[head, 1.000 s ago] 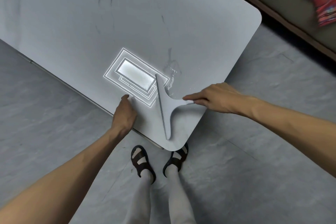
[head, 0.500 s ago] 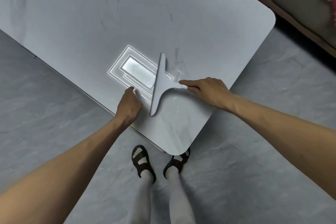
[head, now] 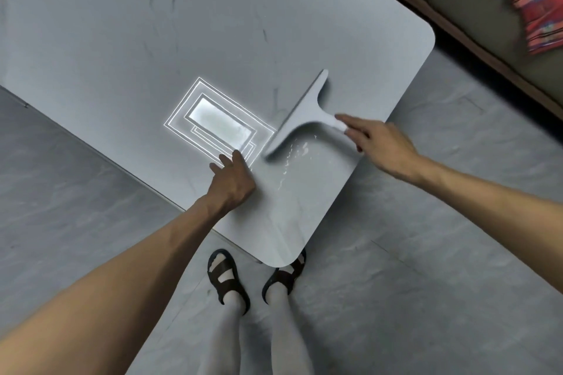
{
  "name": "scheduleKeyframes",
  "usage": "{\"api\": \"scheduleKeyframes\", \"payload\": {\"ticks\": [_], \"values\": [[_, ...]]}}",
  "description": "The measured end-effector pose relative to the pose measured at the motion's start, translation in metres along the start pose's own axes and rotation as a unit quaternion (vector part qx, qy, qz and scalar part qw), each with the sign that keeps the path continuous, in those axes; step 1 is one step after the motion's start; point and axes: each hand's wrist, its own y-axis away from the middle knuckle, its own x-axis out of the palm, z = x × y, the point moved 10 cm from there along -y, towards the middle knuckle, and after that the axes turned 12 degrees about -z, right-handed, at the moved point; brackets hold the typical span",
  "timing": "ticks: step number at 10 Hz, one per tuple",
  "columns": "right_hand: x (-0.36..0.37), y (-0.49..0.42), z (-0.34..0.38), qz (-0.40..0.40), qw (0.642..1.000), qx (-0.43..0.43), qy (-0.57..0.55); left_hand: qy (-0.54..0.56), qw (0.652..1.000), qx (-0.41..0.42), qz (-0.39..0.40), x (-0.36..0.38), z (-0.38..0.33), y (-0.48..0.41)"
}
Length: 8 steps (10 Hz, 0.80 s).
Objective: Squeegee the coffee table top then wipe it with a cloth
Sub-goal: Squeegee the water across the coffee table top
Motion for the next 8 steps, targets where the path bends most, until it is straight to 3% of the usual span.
{"api": "scheduleKeyframes", "payload": {"ticks": [2,5,7,8], "values": [[0.025,-0.075,0.045,-0.012,0.998,0.041,-0.041,0.006,1.000,-0.004,0.014,0.006,0.002,0.001],[0.017,0.031,-0.013,0.009,0.998,0.033,0.060,-0.032,0.999,0.008,0.016,0.008,-0.003,0.000],[-0.016,0.052,-0.032,-0.020,0.997,0.074,0.010,-0.040,0.999,0.004,0.021,0.009,-0.004,0.001],[-0.026,0.027,-0.042,-0.050,0.987,0.146,-0.049,-0.047,0.999,0.004,0.025,0.010,-0.004,0.001]]}}
